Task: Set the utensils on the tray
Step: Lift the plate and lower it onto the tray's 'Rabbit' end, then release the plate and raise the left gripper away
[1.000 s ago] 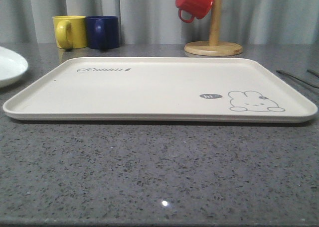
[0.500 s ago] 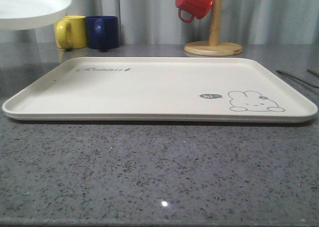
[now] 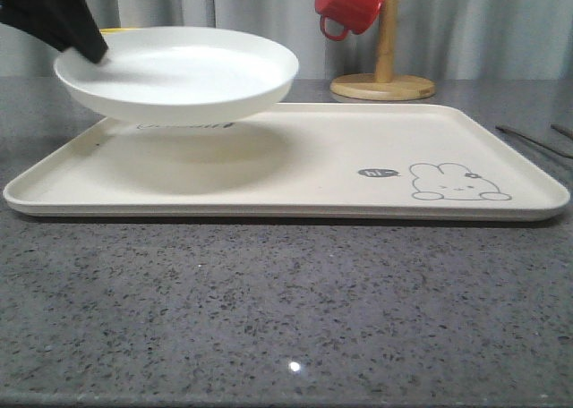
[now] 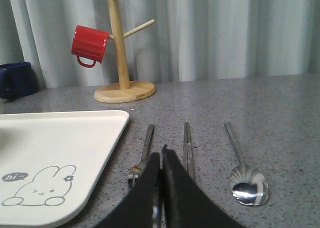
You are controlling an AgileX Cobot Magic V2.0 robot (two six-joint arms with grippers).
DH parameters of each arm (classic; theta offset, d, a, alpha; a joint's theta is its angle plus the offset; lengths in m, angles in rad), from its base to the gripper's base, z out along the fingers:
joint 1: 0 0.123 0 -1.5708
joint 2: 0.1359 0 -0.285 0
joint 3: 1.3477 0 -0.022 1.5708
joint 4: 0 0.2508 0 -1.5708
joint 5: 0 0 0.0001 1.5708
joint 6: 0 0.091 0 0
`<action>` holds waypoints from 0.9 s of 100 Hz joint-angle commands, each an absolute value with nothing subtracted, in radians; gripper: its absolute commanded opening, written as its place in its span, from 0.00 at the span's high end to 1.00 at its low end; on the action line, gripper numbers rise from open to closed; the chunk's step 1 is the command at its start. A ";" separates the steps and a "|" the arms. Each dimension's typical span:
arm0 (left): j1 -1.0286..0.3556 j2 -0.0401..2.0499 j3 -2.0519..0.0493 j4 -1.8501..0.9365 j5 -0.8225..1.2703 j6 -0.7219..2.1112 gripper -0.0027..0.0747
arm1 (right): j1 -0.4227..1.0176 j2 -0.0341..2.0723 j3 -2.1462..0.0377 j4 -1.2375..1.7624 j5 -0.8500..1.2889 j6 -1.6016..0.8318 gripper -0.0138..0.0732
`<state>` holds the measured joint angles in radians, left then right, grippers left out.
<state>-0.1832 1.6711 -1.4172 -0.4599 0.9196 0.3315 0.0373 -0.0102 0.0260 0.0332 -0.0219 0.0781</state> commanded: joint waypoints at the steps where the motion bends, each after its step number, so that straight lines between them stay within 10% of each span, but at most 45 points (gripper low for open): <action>1: -0.206 1.667 -1.450 -0.511 0.870 0.333 0.99 | 0.031 -0.033 0.009 0.032 -0.106 0.069 0.92; 60: -0.210 1.752 -1.450 -0.531 0.867 0.333 0.98 | 0.031 -0.033 0.009 0.032 -0.106 0.069 0.92; 90: -0.210 1.752 -1.450 -0.510 0.859 0.333 0.60 | 0.031 -0.033 0.009 0.032 -0.106 0.069 0.92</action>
<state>-0.2039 1.7951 -1.4172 -0.4811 0.8908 0.3315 0.0373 -0.0102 0.0260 0.0332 -0.0219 0.0781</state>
